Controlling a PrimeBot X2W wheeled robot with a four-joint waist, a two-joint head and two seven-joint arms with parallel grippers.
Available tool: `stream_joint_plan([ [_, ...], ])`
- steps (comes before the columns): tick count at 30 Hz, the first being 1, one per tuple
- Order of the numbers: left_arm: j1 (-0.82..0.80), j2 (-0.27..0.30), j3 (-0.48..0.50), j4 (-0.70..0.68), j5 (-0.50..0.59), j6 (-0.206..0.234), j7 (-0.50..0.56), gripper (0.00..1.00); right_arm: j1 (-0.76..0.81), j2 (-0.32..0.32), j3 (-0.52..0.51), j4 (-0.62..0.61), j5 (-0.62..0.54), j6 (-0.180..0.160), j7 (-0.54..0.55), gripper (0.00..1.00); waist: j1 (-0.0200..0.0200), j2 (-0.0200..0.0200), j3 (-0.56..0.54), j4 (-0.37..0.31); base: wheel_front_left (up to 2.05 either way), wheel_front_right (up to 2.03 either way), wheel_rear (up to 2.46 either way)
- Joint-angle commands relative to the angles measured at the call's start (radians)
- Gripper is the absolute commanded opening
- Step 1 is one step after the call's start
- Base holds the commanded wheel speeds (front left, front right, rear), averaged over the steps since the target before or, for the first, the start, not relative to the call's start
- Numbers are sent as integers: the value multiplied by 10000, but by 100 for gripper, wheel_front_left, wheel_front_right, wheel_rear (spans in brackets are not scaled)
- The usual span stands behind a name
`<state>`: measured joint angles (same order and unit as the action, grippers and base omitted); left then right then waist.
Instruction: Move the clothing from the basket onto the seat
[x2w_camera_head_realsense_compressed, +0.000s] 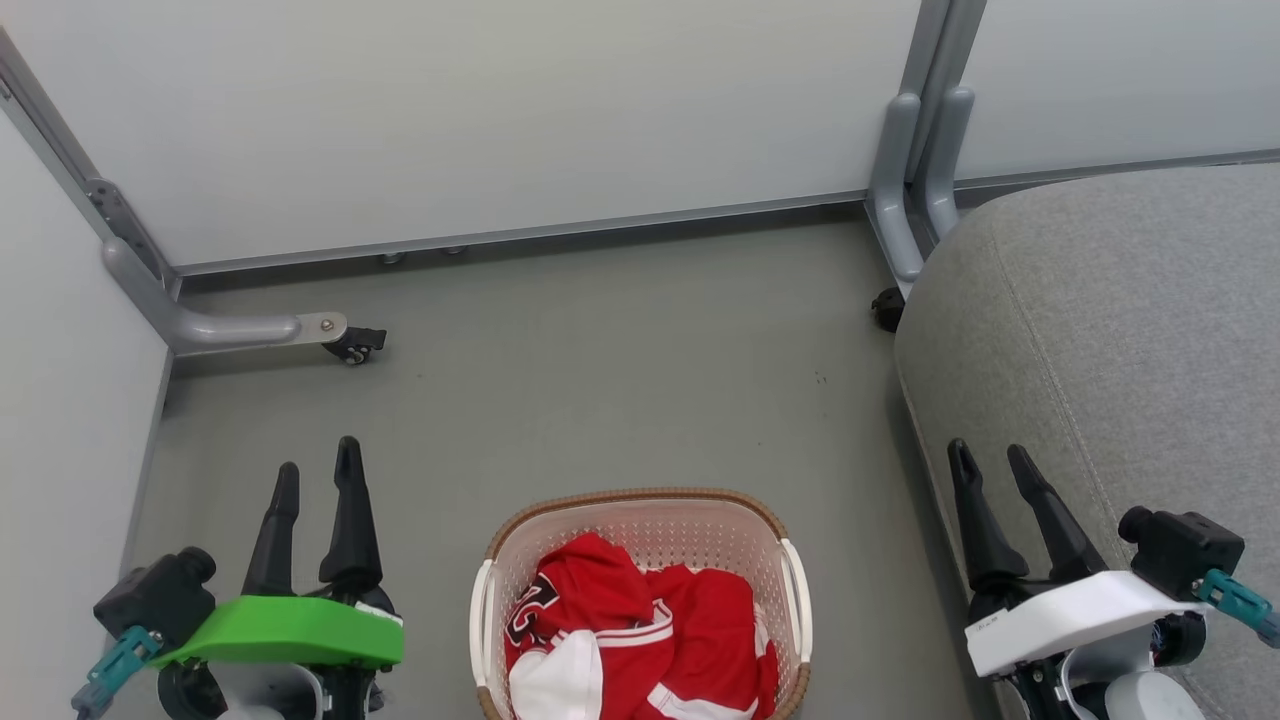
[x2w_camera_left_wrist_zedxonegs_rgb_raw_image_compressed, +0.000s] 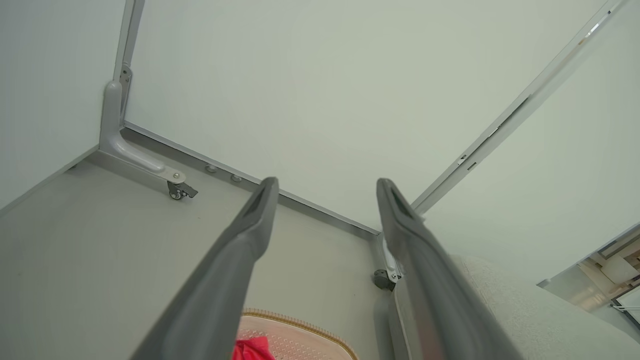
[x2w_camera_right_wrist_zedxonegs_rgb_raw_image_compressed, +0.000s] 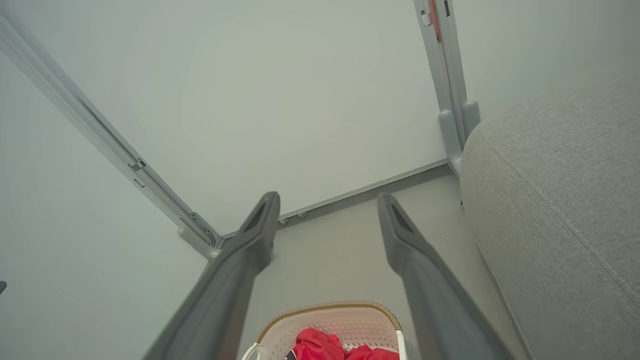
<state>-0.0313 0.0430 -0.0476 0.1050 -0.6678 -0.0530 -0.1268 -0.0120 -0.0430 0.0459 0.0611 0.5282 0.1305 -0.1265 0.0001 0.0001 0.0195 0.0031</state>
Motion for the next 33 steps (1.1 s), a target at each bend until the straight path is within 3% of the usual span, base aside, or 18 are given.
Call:
stream_joint_plan([
  [1,0,77,-40,-138,331,30,-116,100,9,-63,30,-177,-339,3,-123,100,0,-1,-1,1,0,0,0],
  [33,214,94,-446,-444,3260,396,-875,100,345,-83,203,-515,-3415,2,-891,100,0,-1,65,62,0,0,0],
])
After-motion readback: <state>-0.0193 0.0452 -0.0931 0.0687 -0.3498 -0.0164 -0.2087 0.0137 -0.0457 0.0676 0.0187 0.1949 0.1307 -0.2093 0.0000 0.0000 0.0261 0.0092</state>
